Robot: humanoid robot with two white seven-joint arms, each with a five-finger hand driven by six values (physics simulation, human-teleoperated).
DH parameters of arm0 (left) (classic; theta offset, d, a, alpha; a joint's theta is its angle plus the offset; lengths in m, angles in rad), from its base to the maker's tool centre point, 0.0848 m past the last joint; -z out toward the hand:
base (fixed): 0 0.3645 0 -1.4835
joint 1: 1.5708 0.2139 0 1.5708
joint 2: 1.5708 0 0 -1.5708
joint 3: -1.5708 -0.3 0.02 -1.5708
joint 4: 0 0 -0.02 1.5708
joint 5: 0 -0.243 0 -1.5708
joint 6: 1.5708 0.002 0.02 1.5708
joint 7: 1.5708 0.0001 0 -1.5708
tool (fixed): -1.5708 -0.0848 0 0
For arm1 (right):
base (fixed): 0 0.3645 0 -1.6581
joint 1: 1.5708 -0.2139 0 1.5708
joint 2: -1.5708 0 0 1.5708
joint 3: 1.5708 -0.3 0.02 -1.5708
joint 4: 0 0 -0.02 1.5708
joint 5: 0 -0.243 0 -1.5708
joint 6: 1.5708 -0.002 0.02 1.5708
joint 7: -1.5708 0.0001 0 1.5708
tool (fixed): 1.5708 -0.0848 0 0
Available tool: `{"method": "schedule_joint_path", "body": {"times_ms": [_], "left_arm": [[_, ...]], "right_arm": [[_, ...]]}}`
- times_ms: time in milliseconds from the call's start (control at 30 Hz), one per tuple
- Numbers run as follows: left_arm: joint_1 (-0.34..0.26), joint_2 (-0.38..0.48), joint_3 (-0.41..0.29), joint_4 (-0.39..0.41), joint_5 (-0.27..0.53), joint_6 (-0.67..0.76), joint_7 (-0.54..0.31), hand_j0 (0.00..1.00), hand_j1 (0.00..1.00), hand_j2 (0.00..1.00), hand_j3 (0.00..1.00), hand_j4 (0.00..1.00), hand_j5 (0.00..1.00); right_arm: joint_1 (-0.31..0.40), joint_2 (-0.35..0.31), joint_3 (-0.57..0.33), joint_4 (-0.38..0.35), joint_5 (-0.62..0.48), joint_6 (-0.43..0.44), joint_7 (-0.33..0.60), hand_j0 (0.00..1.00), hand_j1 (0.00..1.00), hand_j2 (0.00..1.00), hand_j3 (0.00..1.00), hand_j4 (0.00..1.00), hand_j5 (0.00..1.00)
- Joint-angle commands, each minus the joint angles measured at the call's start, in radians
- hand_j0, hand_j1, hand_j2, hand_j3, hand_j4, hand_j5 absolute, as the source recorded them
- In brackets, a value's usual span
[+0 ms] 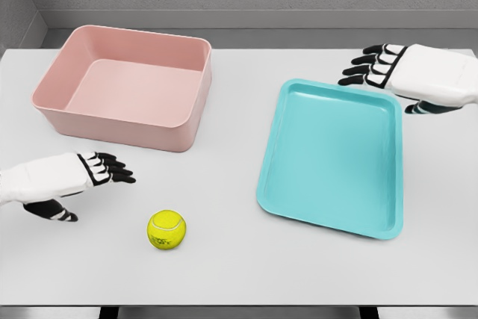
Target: Put the tennis from the blue tray into the pink basket with both arms
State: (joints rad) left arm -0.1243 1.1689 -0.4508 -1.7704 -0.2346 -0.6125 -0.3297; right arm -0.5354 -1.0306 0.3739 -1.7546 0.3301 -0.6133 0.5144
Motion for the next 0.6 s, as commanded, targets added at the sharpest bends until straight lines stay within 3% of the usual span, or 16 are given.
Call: {"method": "schedule_joint_path", "body": {"times_ms": [0,200,567], "left_arm": [[0.0,-0.015,-0.012,-0.001,0.006,0.002,0.0,1.0,1.0,1.0,1.0,1.0,1.0],[0.038,-0.031,-0.026,-0.003,0.008,0.002,0.005,1.0,1.0,1.0,1.0,1.0,1.0],[0.035,-0.132,-0.028,-0.004,0.009,0.002,0.011,1.0,1.0,1.0,1.0,1.0,1.0]], "right_arm": [[0.0,0.001,-0.009,0.0,-0.005,0.002,-0.001,1.0,1.0,1.0,1.0,1.0,1.0],[-0.002,0.0,-0.026,0.0,-0.003,0.002,0.006,1.0,1.0,1.0,1.0,1.0,1.0],[0.008,-0.002,-0.047,0.0,-0.005,0.002,0.007,1.0,1.0,1.0,1.0,1.0,1.0]]}}
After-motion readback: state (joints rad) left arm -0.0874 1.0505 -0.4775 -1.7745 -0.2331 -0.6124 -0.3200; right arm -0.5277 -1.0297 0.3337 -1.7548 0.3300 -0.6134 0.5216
